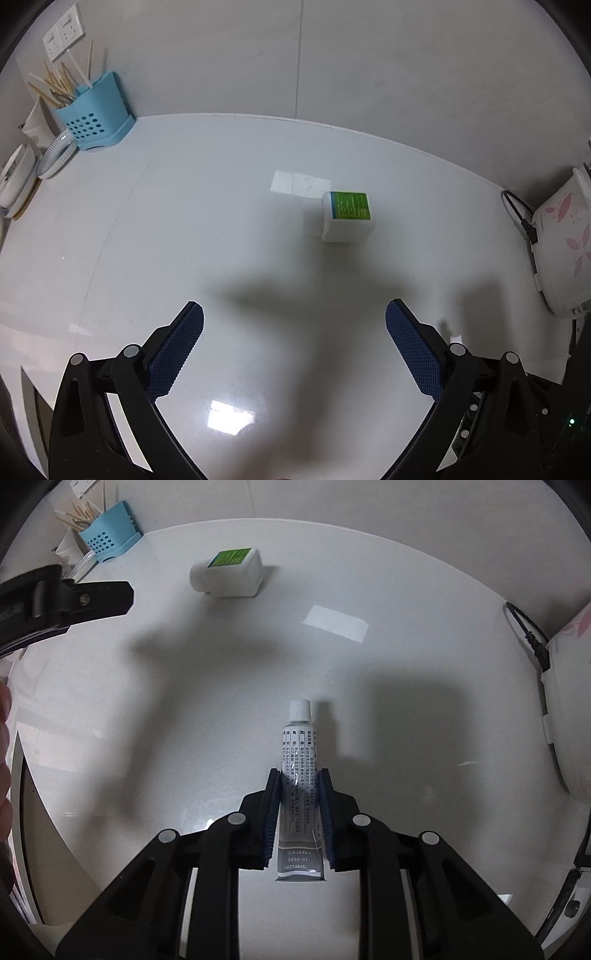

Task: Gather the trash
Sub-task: 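Grasp the white pill bottle with the left tool while the right tool grasps the ointment tube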

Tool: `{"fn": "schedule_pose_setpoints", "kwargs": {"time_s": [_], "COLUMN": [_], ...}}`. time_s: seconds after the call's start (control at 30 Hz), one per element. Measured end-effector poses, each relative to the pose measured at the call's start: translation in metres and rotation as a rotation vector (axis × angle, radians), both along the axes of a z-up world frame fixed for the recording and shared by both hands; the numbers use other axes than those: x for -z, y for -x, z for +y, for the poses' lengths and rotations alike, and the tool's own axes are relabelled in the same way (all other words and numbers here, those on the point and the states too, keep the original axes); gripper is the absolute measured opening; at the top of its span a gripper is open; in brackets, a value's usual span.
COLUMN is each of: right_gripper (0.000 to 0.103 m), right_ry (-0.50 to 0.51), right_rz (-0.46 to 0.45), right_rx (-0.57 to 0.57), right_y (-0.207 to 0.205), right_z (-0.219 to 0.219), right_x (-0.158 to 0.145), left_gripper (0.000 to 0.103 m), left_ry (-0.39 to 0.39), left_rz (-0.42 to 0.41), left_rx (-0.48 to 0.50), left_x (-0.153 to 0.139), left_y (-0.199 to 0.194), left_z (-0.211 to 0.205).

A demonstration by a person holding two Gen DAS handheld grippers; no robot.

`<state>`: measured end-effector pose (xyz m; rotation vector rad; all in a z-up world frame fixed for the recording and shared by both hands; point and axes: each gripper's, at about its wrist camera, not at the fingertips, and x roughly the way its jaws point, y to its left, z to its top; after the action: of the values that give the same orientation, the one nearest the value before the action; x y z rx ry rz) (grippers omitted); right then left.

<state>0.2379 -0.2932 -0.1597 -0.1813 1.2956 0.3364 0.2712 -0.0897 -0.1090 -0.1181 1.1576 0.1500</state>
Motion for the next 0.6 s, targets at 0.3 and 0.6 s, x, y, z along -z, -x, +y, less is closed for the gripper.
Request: {"fn": "schedule_pose_setpoints", "kwargs": {"time_s": [0.3, 0.6], "right_gripper": [0.020, 0.020], "right_ry": [-0.016, -0.031], "right_rz": [-0.046, -0.054], "right_rx": [0.046, 0.061], "right_y": [-0.033, -0.061], "right_z": [-0.031, -0.041], "right_x": [-0.027, -0.025], "left_gripper": [0.097, 0.097], "left_ry": [0.005, 0.003], "left_rz": [0.002, 0.057], "left_rx": [0.012, -0.014], "left_x": [0.017, 0.050], "left_y": [-0.056, -0.091], "left_z": [-0.021, -0.023]}}
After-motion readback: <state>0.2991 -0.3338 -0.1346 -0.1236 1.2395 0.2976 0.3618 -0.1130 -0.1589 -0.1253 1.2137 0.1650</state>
